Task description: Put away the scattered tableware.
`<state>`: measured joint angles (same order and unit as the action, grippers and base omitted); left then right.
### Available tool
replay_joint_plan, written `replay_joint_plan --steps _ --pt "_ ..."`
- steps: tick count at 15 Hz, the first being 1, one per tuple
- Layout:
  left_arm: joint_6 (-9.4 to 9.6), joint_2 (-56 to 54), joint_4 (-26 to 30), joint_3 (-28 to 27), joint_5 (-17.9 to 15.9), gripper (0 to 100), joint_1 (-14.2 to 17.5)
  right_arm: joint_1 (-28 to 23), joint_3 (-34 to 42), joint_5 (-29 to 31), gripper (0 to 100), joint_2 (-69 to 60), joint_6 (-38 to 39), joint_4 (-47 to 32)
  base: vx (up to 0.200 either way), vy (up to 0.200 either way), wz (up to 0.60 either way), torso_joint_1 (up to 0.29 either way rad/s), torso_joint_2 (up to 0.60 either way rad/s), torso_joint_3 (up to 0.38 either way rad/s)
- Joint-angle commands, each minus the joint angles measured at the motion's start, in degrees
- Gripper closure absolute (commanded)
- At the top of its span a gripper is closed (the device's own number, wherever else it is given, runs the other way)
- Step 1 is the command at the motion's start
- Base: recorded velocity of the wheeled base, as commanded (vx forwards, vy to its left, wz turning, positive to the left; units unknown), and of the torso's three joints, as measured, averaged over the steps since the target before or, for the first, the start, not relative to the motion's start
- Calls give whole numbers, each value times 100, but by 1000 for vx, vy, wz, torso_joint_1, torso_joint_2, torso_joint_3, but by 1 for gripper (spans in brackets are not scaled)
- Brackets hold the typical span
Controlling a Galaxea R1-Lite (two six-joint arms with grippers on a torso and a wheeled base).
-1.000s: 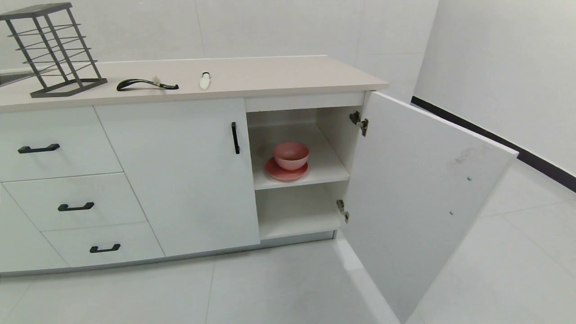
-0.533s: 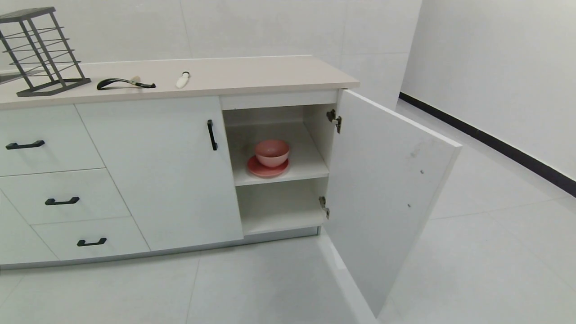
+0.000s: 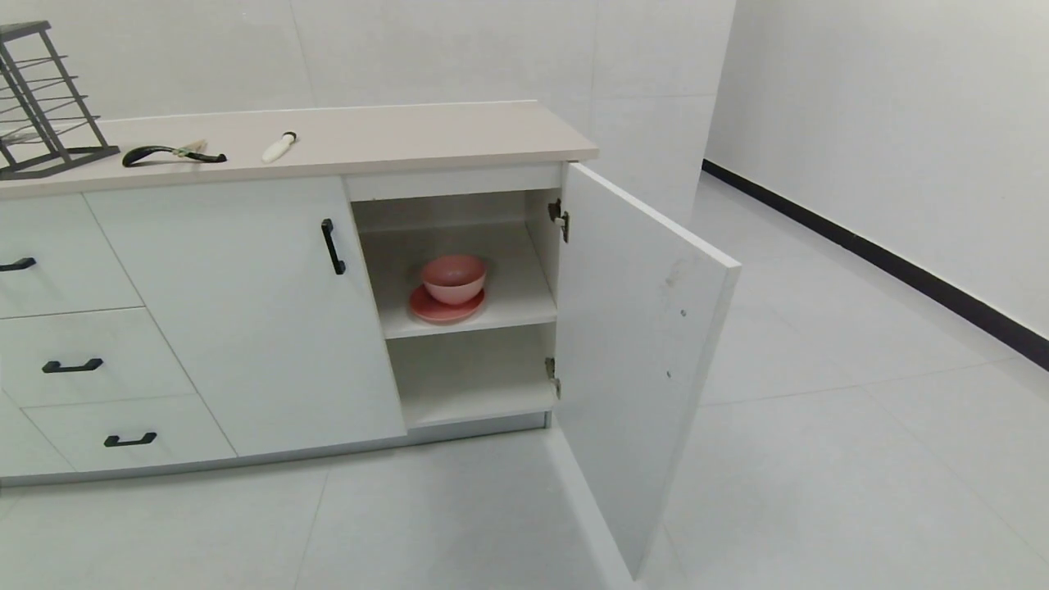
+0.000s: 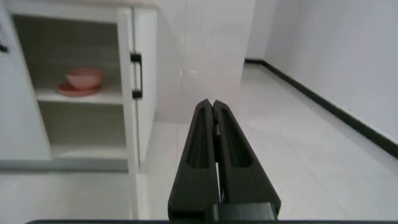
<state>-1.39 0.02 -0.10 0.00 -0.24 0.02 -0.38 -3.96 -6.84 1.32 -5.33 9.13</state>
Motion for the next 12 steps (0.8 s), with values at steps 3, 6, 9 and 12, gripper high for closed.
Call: replay_joint_plan --steps 3,6,9,12 --pt "-46 -2 1 0 -2 0 -2 -6 -1186 -1030 100 2136 -188 -342 0 0 0 0 0 0" --pt "-46 -2 1 0 -2 0 -2 504 -1608 -1039 100 3859 -364 634 0 0 0 0 0 0" --pt "-37 -2 1 0 7 0 -2 609 -1810 -1091 100 6179 -408 2163 0 0 0 0 0 0" --pt "-63 -2 1 0 7 0 -2 618 -1810 -1197 100 7401 -513 3183 0 0 0 0 0 0"
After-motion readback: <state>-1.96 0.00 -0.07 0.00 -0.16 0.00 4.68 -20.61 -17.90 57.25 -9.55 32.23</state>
